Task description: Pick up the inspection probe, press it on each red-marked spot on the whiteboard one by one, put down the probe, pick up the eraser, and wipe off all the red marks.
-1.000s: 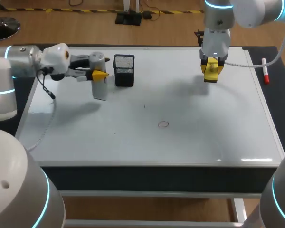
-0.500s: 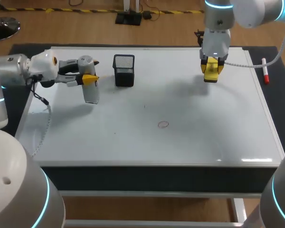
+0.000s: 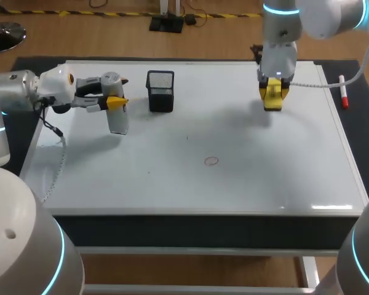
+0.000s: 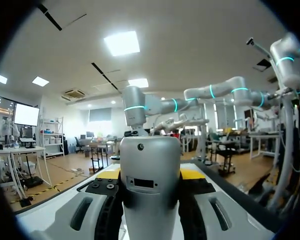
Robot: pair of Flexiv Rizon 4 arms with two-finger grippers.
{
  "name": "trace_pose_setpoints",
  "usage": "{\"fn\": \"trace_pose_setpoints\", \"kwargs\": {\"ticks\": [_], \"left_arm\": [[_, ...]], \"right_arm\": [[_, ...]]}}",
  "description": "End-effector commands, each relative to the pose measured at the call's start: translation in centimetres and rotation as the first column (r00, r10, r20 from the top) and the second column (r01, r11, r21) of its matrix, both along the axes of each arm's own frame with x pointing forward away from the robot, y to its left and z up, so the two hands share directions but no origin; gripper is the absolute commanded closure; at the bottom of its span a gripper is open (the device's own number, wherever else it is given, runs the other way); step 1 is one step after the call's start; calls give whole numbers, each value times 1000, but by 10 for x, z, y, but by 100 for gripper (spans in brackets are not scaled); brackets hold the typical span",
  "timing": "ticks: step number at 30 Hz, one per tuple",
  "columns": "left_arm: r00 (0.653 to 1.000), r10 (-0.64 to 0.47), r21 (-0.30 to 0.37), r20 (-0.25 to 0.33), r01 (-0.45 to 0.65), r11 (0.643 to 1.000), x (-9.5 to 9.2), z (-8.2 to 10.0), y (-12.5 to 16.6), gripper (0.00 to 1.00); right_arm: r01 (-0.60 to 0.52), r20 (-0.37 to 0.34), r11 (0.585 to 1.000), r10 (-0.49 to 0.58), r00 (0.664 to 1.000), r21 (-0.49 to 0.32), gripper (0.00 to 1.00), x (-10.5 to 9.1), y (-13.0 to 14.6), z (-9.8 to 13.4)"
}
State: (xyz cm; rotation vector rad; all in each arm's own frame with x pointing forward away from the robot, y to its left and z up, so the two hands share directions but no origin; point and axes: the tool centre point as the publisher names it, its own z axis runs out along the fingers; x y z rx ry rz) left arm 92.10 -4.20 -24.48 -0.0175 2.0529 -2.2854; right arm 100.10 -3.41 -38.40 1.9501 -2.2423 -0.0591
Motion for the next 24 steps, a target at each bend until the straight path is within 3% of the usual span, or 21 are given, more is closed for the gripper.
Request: {"fn": "trace_pose_setpoints", "kwargs": {"ticks": [1,8,13,19,24], "left_arm": [[1000,0,-3,2,0,1000,0,0,0,100],[1000,0,-3,2,0,1000,0,0,0,100],[1000,0,-3,2,0,1000,0,0,0,100],[1000,0,-3,2,0,1000,0,0,0,100],[1000,0,-3,2,0,1000,0,0,0,100]], "right_arm": [[-31,39,999,31,999,-12,100,-40,4,-3],[-109,63,994,110,992,-19,100,-96,17,3],[-125,55,992,123,991,30,100,-132,34,7],[-163,54,984,160,986,65,100,-164,63,15],[-219,62,974,215,975,63,100,-178,90,15]]}}
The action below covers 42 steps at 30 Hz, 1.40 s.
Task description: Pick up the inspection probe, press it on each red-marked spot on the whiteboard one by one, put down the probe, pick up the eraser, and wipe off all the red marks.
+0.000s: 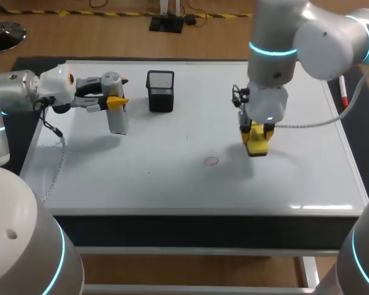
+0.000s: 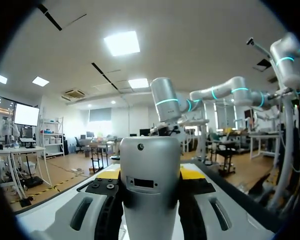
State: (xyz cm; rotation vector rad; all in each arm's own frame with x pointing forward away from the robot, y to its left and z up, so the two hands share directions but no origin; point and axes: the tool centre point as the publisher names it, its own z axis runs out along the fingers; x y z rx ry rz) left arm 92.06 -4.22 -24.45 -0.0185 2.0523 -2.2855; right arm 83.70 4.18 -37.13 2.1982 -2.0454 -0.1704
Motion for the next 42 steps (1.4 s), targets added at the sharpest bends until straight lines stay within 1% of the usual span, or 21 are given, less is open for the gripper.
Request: {"fn": "trace_pose_setpoints", "kwargs": {"ticks": [1,2,5,8,14,20,21,27,34,42], "left_arm": [[1000,-1,-2,2,1,1000,0,0,0,100],[1000,-1,-2,2,1,1000,0,0,0,100],[1000,-1,-2,2,1,1000,0,0,0,100],[1000,-1,-2,2,1,1000,0,0,0,100],[1000,-1,-2,2,1,1000,0,0,0,100],[1000,-1,-2,2,1,1000,0,0,0,100],[1000,-1,-2,2,1,1000,0,0,0,100],[1000,-1,-2,2,1,1000,0,0,0,100],[1000,-1,-2,2,1,1000,0,0,0,100],[1000,-1,-2,2,1,1000,0,0,0,100]], "right_arm": [[-26,101,999,28,995,-21,100,-18,21,1],[-33,111,999,35,993,-23,100,-21,26,0],[-59,115,998,60,992,-15,100,-32,46,-6],[-79,105,997,79,991,-5,100,-37,62,-10],[-96,80,995,95,992,12,100,-37,85,-14],[-111,54,994,110,992,21,100,-35,103,-23],[-121,46,992,119,992,34,100,-34,105,-24],[-113,58,993,112,992,23,100,-30,114,-36],[-102,66,995,102,993,3,100,-25,118,-49],[-101,60,995,101,993,-5,100,-24,117,-54]]}}
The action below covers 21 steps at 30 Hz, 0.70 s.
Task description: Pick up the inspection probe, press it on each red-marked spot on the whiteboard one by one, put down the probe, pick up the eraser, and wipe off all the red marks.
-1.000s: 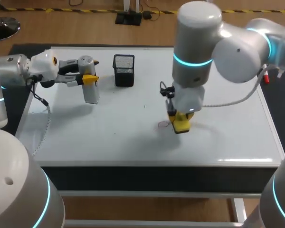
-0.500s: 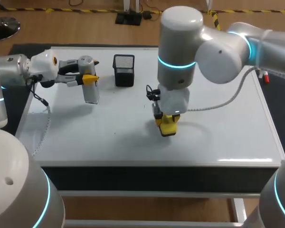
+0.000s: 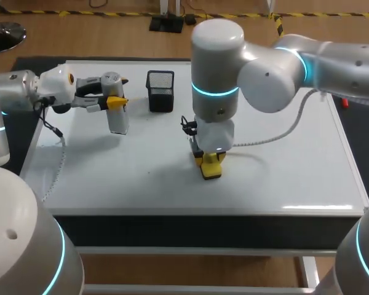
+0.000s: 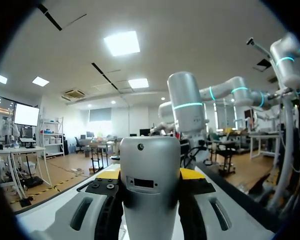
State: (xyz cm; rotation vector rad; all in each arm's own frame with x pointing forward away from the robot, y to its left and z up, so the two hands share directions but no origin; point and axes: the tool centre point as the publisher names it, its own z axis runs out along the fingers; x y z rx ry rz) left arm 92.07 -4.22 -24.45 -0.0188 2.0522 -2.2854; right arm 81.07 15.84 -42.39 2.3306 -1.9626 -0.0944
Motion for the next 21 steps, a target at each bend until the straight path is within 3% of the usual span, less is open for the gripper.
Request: {"fn": "trace_pose_setpoints", "kwargs": {"ticks": [1,21], "left_arm": [[1000,-1,-2,2,1,1000,0,0,0,100],[1000,-1,-2,2,1,1000,0,0,0,100]], "right_arm": [[0,-5,1000,-1,1000,-6,100,3,0,-2],[104,-5,994,-104,995,-30,100,26,-49,-9]]}}
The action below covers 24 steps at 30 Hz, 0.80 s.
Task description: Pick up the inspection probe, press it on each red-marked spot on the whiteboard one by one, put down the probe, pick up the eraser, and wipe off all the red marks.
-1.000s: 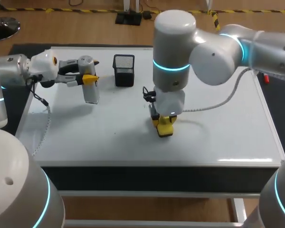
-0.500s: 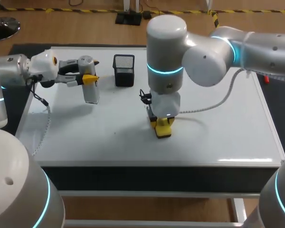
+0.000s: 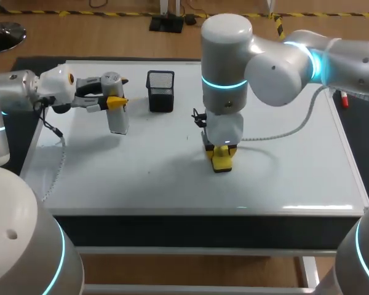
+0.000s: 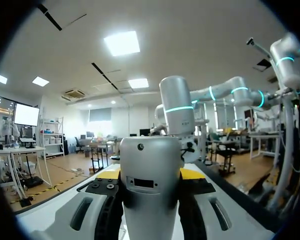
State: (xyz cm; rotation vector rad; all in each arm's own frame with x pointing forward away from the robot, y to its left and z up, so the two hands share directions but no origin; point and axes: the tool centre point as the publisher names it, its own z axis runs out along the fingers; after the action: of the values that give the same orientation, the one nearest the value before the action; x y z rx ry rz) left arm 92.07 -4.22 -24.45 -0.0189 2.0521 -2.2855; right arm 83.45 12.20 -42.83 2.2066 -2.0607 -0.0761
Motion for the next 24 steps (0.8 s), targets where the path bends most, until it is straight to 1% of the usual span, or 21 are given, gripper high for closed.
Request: {"fn": "trace_pose_setpoints", "kwargs": {"ticks": [1,11,15,17,24], "left_arm": [[1000,-1,-2,2,1,1000,0,0,0,100],[1000,-1,-2,2,1,1000,0,0,0,100],[1000,-1,-2,2,1,1000,0,0,0,100],[1000,-1,-2,2,1,1000,0,0,0,100],[1000,-1,-2,2,1,1000,0,0,0,100]], "right_arm": [[5,2,1000,-5,1000,4,100,3,-15,-4],[42,8,999,-42,999,-1,100,11,-31,1],[63,-1,998,-63,998,24,100,16,-43,19],[67,-4,998,-67,998,21,100,20,-51,28],[99,26,994,-100,995,36,100,37,-80,62]]}}
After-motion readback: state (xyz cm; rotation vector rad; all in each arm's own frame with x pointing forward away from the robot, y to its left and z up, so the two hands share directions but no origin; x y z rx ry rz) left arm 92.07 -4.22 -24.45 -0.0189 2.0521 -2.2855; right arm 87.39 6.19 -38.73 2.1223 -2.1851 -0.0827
